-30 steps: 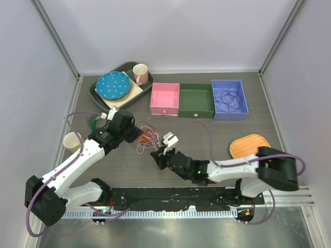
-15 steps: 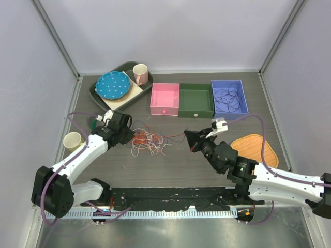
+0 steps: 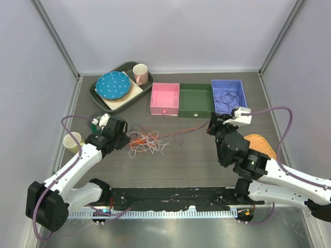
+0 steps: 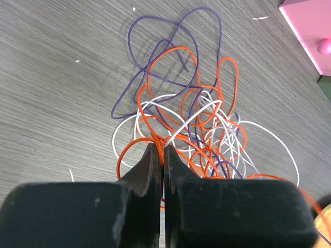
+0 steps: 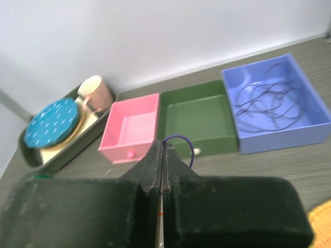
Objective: Untangle the cables
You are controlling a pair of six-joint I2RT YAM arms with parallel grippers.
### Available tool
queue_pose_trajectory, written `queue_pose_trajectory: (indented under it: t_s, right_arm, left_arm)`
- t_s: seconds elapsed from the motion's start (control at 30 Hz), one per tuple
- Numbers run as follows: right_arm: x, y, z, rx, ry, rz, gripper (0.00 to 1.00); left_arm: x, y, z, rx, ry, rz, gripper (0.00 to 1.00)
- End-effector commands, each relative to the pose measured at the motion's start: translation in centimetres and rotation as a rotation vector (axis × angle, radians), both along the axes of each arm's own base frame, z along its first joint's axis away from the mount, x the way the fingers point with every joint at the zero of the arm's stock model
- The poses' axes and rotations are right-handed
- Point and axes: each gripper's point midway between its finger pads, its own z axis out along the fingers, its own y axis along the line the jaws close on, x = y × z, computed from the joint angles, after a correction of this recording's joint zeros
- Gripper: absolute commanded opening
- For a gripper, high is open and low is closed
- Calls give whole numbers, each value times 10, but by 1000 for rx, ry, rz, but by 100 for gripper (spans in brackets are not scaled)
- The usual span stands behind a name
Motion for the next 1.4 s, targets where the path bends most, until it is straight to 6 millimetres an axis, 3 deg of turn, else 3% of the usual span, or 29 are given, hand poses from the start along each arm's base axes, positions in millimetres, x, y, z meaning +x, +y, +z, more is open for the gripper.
queue_pose_trajectory:
  t_s: [0.0,0.1,0.27,0.33,0.4,0.43,0.47,0.5,0.53,0.6,0.8,0.93,1.03,1.07,1.2,1.37]
  right_arm:
    - [-4,-70,40,-2,-19,-326,1]
    - [-3,-79,55,-5,-26,-356,1]
    - [-1,-81,88,-29,-49,-328,1]
    - [2,-66,94,-16,-68,-242,1]
    - [7,-33,90,-42,-67,-74,1]
    - [8,-21,93,-48,-70,-16,1]
    - [9,9,92,-63,-80,126,1]
    - [7,23,91,-69,-78,195,1]
    - [7,36,93,-67,-79,249,1]
    - [4,66,88,-97,-65,380,1]
    - [7,88,116,-138,-96,446,1]
    - [0,102,144,-122,-136,531,1]
    - [-10,109,159,-114,-163,605,1]
    - [-13,109,162,-115,-165,622,1]
    - [-22,111,169,-104,-175,672,1]
    - [-23,107,170,-111,-174,663,1]
  left_arm:
    - [-15,41,-1,159,0,75,0]
    - [-20,44,-3,159,2,78,0]
    - [-30,43,-23,153,48,70,0]
    - [-30,30,-32,105,57,15,0]
    - [-31,17,-36,62,81,-39,2]
    - [-26,8,-32,49,55,-106,22]
    - [-24,-1,-29,19,42,-155,40]
    - [-24,-13,-23,-29,19,-215,57]
    - [-22,-33,-12,-103,-23,-298,89]
    - [-22,-49,4,-148,-92,-394,100]
    - [-21,-84,86,-157,-393,-589,100]
    - [-32,-124,136,-182,-588,-824,100]
    - [-30,-145,147,-176,-657,-941,100]
    - [-23,-150,141,-158,-638,-949,100]
    - [8,-152,139,-45,-637,-898,100]
    - [12,-164,133,-17,-637,-967,100]
